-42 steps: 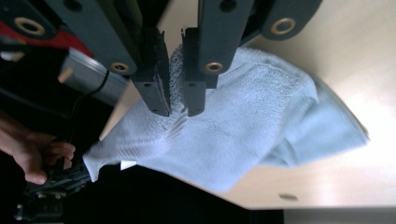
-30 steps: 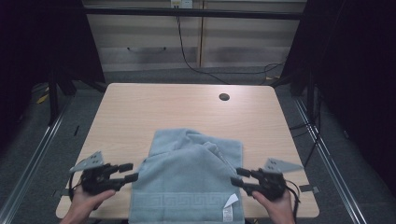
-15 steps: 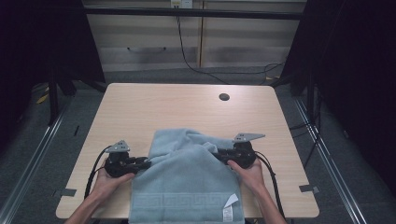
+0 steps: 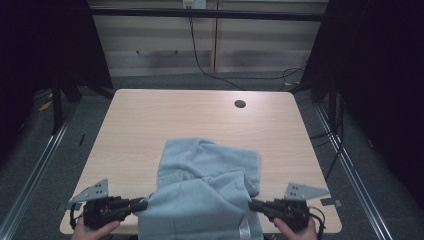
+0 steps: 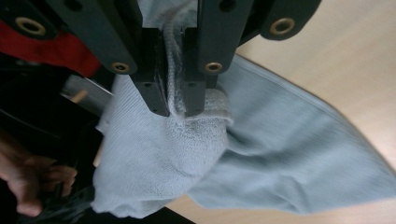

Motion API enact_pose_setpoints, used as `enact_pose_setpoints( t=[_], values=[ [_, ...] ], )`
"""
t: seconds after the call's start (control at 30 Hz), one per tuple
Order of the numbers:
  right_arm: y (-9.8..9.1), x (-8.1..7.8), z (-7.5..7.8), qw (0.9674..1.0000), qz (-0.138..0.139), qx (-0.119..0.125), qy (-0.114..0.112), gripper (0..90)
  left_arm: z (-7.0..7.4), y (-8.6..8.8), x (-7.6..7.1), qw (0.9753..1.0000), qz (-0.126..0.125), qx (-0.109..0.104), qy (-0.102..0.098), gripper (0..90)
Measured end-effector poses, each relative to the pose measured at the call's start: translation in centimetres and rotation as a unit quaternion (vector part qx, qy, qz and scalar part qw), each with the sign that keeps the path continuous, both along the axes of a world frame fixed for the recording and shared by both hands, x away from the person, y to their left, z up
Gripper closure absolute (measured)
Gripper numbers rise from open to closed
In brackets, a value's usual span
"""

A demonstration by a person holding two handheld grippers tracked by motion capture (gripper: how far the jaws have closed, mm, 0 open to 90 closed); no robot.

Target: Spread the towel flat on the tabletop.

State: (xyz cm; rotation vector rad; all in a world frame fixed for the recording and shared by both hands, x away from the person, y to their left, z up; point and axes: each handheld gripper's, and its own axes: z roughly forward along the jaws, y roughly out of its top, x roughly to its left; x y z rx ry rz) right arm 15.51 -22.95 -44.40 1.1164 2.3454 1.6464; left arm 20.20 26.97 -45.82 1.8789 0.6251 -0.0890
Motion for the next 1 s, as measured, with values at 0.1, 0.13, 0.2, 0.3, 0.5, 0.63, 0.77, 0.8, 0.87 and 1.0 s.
enact_pose_setpoints(
  t=[0.1, 0.13, 0.2, 0.3, 0.5, 0.63, 0.77, 0.8, 0.87, 1.0],
  values=[
    [0.2, -3.1, -0.9, 0.9998, 0.005, -0.013, 0.014, 89.2, -0.5, 0.0, -2.1, 0.9999, -0.012, 0.001, 0.007, 82.2],
    [0.4, -4.1, -1.1, 0.9996, 0.008, -0.023, 0.017, 88.7, -0.5, 0.0, -2.4, 0.9999, -0.012, 0.007, 0.004, 82.2],
    [0.4, -5.0, -1.3, 0.9996, 0.010, -0.023, 0.016, 83.0, -0.4, -0.2, -2.9, 0.9997, -0.025, 0.003, 0.007, 80.1],
    [-0.3, -4.2, -0.8, 0.9998, -0.013, -0.015, 0.001, 73.3, -0.2, -0.3, -1.7, 0.9999, -0.014, 0.003, 0.000, 68.3],
    [-0.5, 3.0, -0.6, 0.9984, -0.036, -0.039, -0.018, 67.9, 0.1, -1.5, 6.0, 0.9994, 0.030, 0.019, -0.003, 59.3],
    [1.3, 8.2, -1.5, 0.9955, -0.034, -0.087, -0.018, 74.9, -1.8, -4.1, 9.8, 0.9953, 0.052, 0.080, 0.013, 61.0],
    [2.5, 11.5, -4.1, 0.9924, -0.036, -0.115, 0.024, 75.7, -4.2, -6.4, 10.4, 0.9878, 0.044, 0.148, 0.019, 63.4],
    [2.6, 11.5, -4.4, 0.9916, -0.034, -0.121, 0.033, 75.5, -4.5, -6.6, 9.8, 0.9869, 0.041, 0.156, 0.005, 64.1],
    [3.0, 10.9, -5.2, 0.9894, -0.025, -0.136, 0.044, 75.4, -4.4, -6.4, 9.0, 0.9860, 0.035, 0.163, 0.009, 65.5],
    [3.2, 7.9, -5.5, 0.9872, -0.005, -0.150, 0.054, 74.3, -4.3, -5.3, 6.4, 0.9857, 0.028, 0.166, 0.006, 68.0]
  ],
)
